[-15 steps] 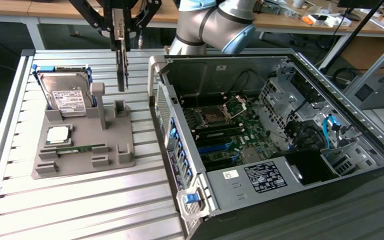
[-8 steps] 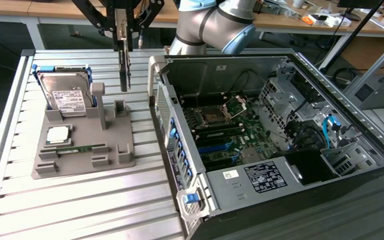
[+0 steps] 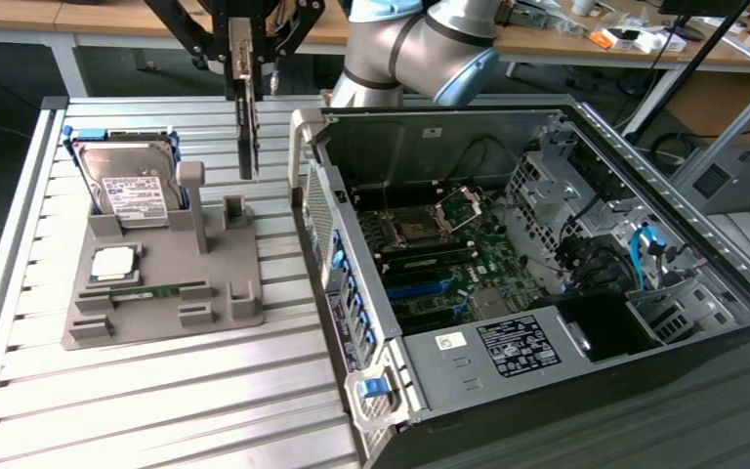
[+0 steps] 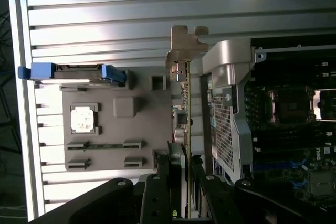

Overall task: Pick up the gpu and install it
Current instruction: 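Pick up the gpu and move the gpu toward the slot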

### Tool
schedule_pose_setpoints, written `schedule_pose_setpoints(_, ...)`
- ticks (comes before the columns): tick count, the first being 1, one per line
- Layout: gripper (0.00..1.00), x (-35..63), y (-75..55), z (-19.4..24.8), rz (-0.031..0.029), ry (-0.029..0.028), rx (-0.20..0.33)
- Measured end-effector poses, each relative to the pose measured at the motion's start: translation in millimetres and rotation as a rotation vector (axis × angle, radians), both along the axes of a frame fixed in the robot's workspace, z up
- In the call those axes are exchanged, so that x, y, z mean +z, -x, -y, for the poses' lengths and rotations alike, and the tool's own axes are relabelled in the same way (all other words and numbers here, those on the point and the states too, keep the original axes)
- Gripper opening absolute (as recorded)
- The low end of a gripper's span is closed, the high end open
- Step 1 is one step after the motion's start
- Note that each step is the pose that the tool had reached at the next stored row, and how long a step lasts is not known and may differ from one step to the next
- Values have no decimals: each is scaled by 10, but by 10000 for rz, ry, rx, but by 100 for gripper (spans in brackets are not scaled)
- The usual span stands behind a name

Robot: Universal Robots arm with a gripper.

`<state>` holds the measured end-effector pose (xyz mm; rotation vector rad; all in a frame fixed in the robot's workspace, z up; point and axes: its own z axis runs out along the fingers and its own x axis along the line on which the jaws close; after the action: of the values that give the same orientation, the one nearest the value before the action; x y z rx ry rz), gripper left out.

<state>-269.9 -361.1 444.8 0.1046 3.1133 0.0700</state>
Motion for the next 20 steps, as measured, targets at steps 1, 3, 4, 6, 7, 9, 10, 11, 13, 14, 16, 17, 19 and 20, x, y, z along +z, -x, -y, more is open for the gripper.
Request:
schedule_pose_setpoints(1,27,0,-4,0,0,6,0)
schedule_pose_setpoints(3,27,0,-12,0,1,17,0)
schedule_pose_setpoints(4,27,0,-19,0,0,28,0)
schedule_pose_setpoints(6,27,0,-26,0,0,38,0)
schedule_pose_setpoints(7,27,0,-31,0,-1,47,0)
schedule_pose_setpoints(9,27,0,-38,0,0,57,0)
schedule_pose_setpoints(10,27,0,-41,0,0,64,0)
schedule_pose_setpoints(11,27,0,-45,0,0,72,0)
schedule_pose_setpoints(13,27,0,-52,0,0,86,0)
schedule_pose_setpoints(14,27,0,-55,0,0,93,0)
schedule_pose_setpoints(16,27,0,-63,0,-1,106,0)
schedule_pose_setpoints(17,27,0,-73,0,0,117,1)
schedule_pose_setpoints(19,27,0,-93,0,0,132,0)
schedule_pose_setpoints(20,27,0,-102,0,-1,140,0)
